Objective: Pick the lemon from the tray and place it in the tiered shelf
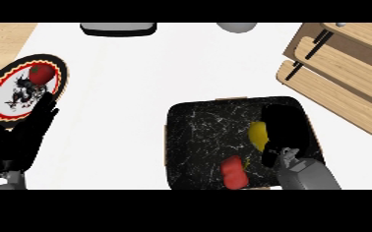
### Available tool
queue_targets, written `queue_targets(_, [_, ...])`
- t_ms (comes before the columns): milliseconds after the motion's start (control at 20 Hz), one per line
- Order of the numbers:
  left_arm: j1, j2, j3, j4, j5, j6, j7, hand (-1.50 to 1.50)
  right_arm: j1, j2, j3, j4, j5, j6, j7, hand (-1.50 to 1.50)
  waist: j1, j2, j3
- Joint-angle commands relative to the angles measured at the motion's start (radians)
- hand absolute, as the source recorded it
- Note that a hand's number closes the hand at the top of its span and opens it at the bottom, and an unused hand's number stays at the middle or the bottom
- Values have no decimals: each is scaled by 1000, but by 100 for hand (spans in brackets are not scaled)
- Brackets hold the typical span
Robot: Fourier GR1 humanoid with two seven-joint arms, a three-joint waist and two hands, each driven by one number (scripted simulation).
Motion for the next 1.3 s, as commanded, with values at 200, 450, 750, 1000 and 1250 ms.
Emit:
queue_targets(200, [29,-17,10,17,-30,-15,-39,0,5,21,-84,-118,-25,-69,-5,150,-1,7,6])
queue_targets(450, [56,-8,22,-77,-9,-22,31,0,20,15,-205,-235,-113,-59,0,150,-1,4,6])
queue_targets(750, [-7,-15,31,-30,-21,-13,35,0,75,39,-246,-549,-179,46,83,150,-15,3,5])
queue_targets(1000, [33,-20,39,-29,-24,-18,9,0,54,153,-294,-802,-286,150,229,150,-18,1,5])
queue_targets(1250, [9,-37,23,-28,-40,-6,20,0,-74,179,-368,-917,-383,180,370,150,-15,1,5])
